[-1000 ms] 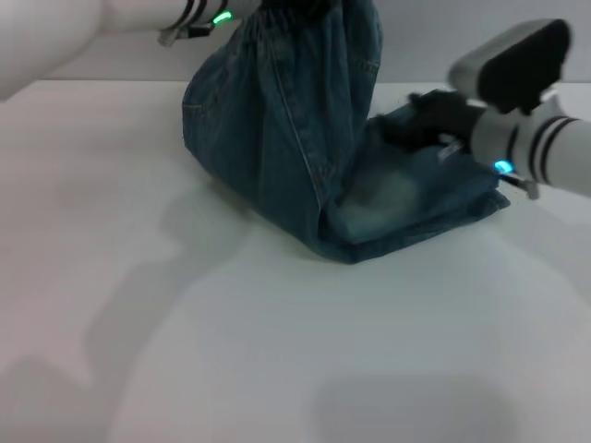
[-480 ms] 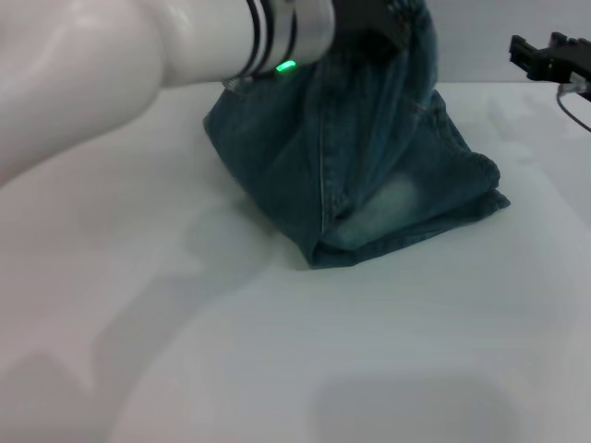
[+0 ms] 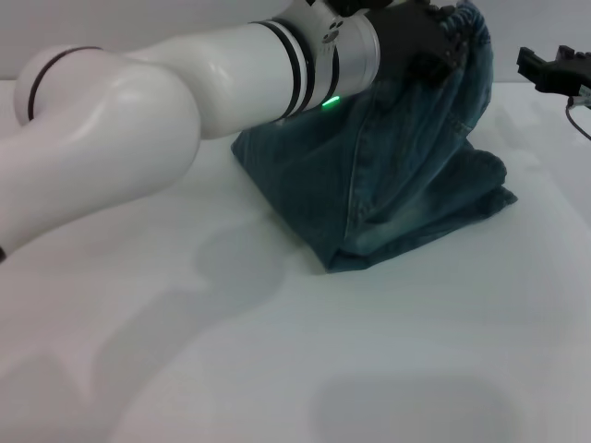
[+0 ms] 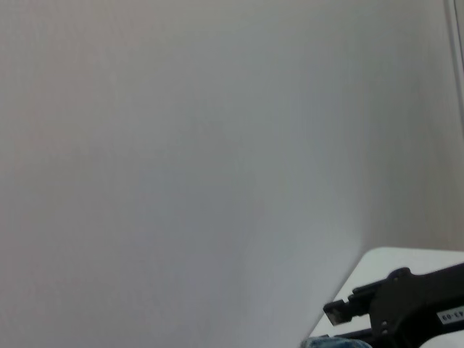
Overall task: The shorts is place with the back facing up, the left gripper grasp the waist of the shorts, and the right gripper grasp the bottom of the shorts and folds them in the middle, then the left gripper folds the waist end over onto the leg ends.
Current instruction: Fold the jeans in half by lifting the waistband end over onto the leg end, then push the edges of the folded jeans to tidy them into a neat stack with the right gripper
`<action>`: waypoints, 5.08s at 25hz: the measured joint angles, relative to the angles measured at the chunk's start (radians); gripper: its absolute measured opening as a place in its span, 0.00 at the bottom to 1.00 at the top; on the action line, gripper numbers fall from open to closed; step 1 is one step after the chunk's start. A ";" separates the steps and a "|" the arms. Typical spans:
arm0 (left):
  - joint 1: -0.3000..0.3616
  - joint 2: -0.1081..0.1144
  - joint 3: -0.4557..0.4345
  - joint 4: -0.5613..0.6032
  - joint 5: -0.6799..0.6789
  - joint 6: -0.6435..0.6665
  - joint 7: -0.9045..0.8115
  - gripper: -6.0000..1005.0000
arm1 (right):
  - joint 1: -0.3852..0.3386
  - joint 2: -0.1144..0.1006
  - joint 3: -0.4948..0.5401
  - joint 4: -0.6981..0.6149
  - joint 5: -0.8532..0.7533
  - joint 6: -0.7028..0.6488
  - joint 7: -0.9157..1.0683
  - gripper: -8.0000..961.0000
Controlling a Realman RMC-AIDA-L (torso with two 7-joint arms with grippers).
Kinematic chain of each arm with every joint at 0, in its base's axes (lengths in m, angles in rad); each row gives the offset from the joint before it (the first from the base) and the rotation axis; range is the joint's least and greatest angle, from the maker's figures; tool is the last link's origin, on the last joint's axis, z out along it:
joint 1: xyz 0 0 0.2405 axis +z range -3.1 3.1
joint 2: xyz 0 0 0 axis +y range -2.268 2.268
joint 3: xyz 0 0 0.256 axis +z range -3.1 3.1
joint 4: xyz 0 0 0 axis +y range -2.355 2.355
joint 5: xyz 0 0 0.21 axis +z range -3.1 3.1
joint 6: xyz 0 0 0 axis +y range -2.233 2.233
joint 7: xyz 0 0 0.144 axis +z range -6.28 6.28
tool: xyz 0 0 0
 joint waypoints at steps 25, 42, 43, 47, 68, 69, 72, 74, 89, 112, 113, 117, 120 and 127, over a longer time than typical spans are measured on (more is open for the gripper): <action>0.207 0.012 -0.188 0.121 -0.011 -0.175 0.000 0.86 | -0.112 -0.003 -0.012 -0.177 -0.107 -0.458 0.000 0.58; 0.356 0.016 -0.283 0.171 -0.012 -0.290 -0.008 0.86 | 0.028 -0.012 -0.023 -0.339 -0.696 -1.077 0.314 0.57; 0.356 0.016 -0.283 0.167 -0.012 -0.288 -0.008 0.86 | 0.046 -0.011 -0.024 -0.337 -0.724 -1.082 0.335 0.57; 0.356 0.016 -0.283 0.165 -0.012 -0.288 -0.009 0.86 | 0.140 -0.008 -0.037 -0.298 -0.844 -1.100 0.428 0.57; 0.367 0.013 -0.273 0.092 -0.057 -0.292 -0.012 0.86 | 0.371 -0.003 -0.089 -0.027 -1.017 -1.030 0.506 0.57; 0.367 0.013 -0.273 0.092 -0.057 -0.292 -0.012 0.86 | 0.372 -0.003 -0.090 -0.022 -1.020 -1.010 0.509 0.57; 0.367 0.013 -0.273 0.091 -0.059 -0.293 -0.011 0.86 | 0.381 -0.002 -0.091 0.004 -1.021 -0.962 0.509 0.57; 0.367 0.013 -0.273 0.091 -0.060 -0.294 -0.011 0.86 | 0.391 -0.002 -0.092 0.022 -1.021 -0.930 0.510 0.57; 0.367 0.014 -0.273 0.071 -0.059 -0.322 -0.011 0.86 | 0.398 0.002 -0.114 -0.011 -1.009 -0.905 0.514 0.57; 0.369 0.012 -0.273 0.081 -0.063 -0.318 -0.012 0.86 | 0.356 0.002 -0.178 -0.035 -1.043 -1.012 0.509 0.57; 0.370 0.012 -0.272 0.080 -0.067 -0.318 -0.012 0.86 | 0.356 0.003 -0.178 -0.031 -1.042 -0.999 0.509 0.57; 0.370 0.012 -0.272 0.078 -0.072 -0.318 -0.013 0.86 | 0.365 0.004 -0.179 -0.010 -1.040 -0.942 0.510 0.57; 0.372 0.012 -0.272 0.075 -0.073 -0.319 -0.013 0.86 | 0.373 0.005 -0.180 0.006 -1.039 -0.894 0.510 0.57; 0.377 0.013 -0.272 0.074 -0.073 -0.326 -0.013 0.86 | 0.384 0.008 -0.189 0.017 -1.031 -0.808 0.509 0.57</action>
